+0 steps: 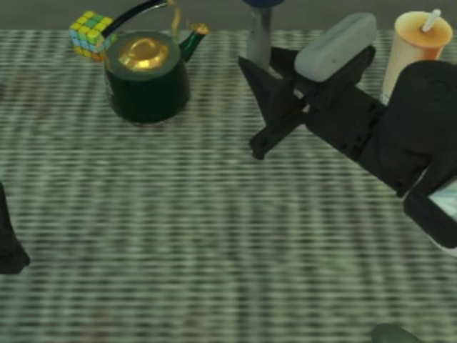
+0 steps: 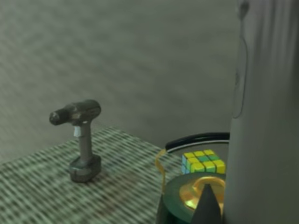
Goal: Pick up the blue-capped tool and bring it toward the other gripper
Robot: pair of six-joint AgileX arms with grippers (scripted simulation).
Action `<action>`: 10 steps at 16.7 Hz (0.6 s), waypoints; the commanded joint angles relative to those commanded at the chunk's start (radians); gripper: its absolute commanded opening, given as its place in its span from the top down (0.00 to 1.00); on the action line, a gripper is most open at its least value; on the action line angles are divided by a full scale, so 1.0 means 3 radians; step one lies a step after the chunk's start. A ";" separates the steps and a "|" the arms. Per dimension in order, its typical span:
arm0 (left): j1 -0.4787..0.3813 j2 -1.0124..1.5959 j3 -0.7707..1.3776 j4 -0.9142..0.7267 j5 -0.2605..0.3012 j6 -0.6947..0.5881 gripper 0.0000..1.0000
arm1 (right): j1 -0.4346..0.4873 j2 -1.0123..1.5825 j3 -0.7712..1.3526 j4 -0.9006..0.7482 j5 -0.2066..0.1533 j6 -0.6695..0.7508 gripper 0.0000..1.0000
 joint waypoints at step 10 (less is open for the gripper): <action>-0.0447 0.1270 0.0769 0.0510 0.0600 0.0026 0.00 | 0.0000 0.0000 0.0000 0.0000 0.0000 0.0000 1.00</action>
